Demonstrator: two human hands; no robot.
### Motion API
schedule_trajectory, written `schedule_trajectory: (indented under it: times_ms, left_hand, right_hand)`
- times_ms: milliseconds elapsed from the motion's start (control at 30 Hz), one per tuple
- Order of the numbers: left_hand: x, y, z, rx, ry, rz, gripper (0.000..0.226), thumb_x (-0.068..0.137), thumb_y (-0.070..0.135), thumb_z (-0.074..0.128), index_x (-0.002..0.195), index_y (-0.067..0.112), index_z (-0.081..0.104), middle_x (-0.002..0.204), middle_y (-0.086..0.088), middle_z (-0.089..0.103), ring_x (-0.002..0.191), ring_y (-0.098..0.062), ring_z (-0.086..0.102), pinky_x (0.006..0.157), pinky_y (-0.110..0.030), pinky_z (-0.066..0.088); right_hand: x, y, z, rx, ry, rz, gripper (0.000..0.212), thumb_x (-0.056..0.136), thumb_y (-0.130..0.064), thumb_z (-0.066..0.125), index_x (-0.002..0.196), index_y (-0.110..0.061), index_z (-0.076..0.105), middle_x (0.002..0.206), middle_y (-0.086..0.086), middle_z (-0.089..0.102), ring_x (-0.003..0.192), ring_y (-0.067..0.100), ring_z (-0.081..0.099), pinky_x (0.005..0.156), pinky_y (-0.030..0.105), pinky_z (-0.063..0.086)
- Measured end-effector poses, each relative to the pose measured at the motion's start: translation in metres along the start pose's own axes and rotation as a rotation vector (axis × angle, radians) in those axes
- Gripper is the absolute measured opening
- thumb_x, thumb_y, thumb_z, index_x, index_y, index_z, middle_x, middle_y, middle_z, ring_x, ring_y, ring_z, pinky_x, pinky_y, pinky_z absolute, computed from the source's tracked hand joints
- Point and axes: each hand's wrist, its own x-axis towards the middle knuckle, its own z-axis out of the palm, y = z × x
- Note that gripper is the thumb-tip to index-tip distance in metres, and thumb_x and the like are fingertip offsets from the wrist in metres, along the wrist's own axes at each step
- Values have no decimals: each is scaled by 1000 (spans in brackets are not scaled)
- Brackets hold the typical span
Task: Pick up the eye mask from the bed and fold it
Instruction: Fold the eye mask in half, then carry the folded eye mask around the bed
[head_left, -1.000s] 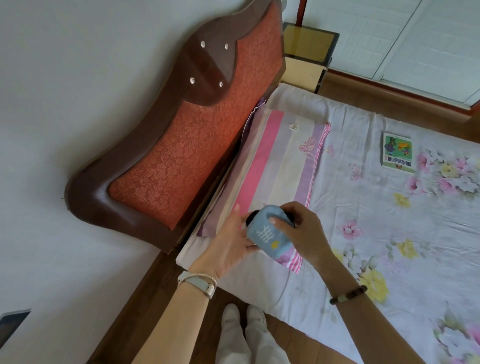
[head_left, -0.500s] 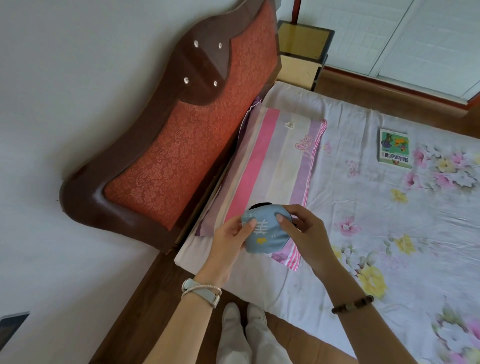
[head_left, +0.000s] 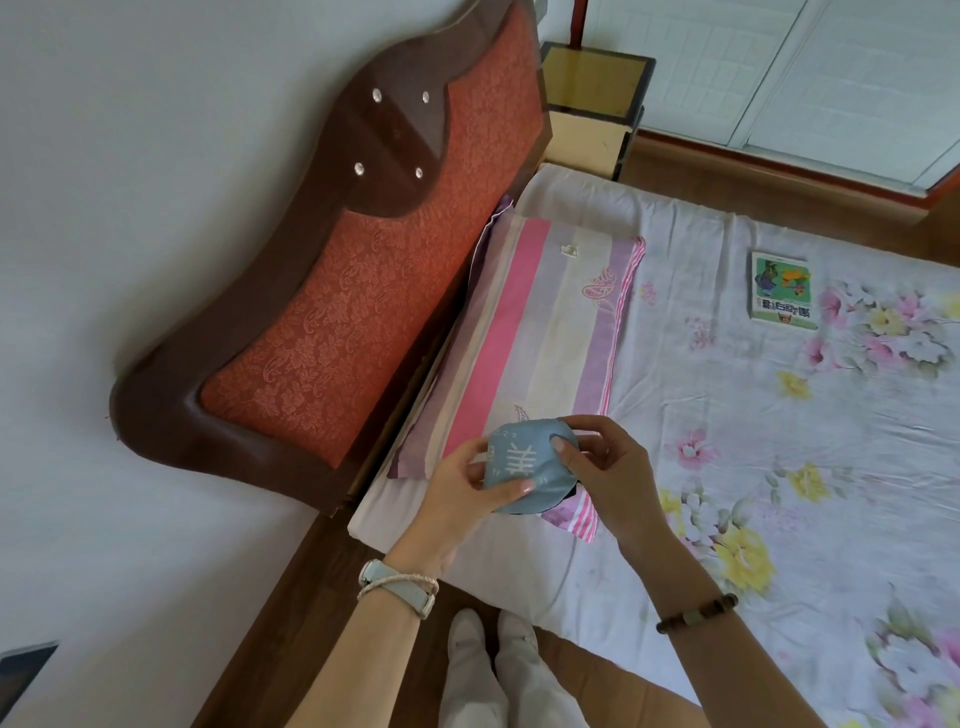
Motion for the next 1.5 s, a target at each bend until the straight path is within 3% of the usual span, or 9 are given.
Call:
schedule_trajectory:
  times_ms: [167, 300, 400, 567, 867, 1033, 1267, 1400, 1500]
  left_hand:
    - [5, -2, -1, 102, -5, 48, 60, 64, 1, 89, 117, 11, 62, 91, 1, 78, 90, -22, 75, 71, -30, 61]
    - [6, 1, 6, 138, -84, 62, 59, 65, 9, 90, 112, 28, 61, 86, 8, 79, 83, -11, 75, 66, -21, 56]
    - [7, 2, 11, 47, -32, 35, 52, 65, 18, 89, 109, 30, 64, 93, 8, 78, 87, -11, 74, 69, -21, 56]
    - [11, 12, 17, -153, -69, -47, 53, 70, 28, 85, 115, 7, 66, 105, -10, 77, 104, -25, 71, 86, -37, 58]
    - [26, 43, -6, -199, -30, 0, 62, 70, 19, 84, 126, 5, 59, 115, -22, 70, 105, -36, 68, 92, -52, 55]
    - [30, 55, -16, -202, -79, -10, 61, 68, 32, 82, 122, 14, 62, 112, -11, 74, 103, -31, 70, 75, -38, 59]
    - [34, 69, -15, -83, -246, -25, 62, 73, 53, 75, 126, 25, 62, 114, -2, 74, 103, -18, 71, 76, -32, 57]
    - [38, 76, -3, -64, -351, -63, 42, 80, 49, 67, 117, 30, 70, 102, 1, 76, 81, -9, 72, 61, -24, 54]
    - [38, 80, 15, -11, -453, -94, 34, 84, 45, 63, 114, 31, 73, 109, -4, 77, 94, -17, 74, 67, -28, 57]
  right_hand:
    - [0, 4, -11, -44, -124, 105, 19, 86, -25, 75, 101, -34, 72, 81, -11, 77, 77, 7, 72, 64, 19, 57]
    - [-6, -3, -16, -131, -188, 72, 14, 79, -35, 78, 85, -47, 74, 84, -16, 77, 75, -1, 70, 59, 13, 52]
    - [-8, -1, -20, -93, -91, 45, 14, 81, -28, 76, 82, -41, 74, 76, -16, 73, 68, -2, 66, 56, 13, 51]
    - [-11, 4, -18, 4, 92, 78, 11, 87, -15, 73, 97, -19, 71, 82, -5, 71, 71, 2, 64, 62, 15, 52]
    - [-16, -13, 6, 47, 104, 110, 24, 80, -2, 78, 100, -10, 69, 88, 1, 77, 75, 6, 72, 67, 18, 56]
    - [-20, -23, 18, 154, 147, 78, 18, 87, -13, 73, 102, -22, 72, 88, -5, 79, 83, 7, 74, 66, 19, 57]
    - [-33, -38, 13, 279, 213, 118, 31, 104, -29, 45, 118, -16, 69, 105, 8, 73, 81, 18, 71, 70, 27, 55]
    - [-46, -38, 4, 345, 254, 124, 33, 105, -28, 42, 118, -14, 69, 104, 14, 71, 82, 23, 68, 78, 37, 55]
    - [-61, -36, -9, 404, 313, 123, 33, 105, -26, 42, 117, -12, 69, 102, 15, 71, 82, 25, 67, 75, 37, 57]
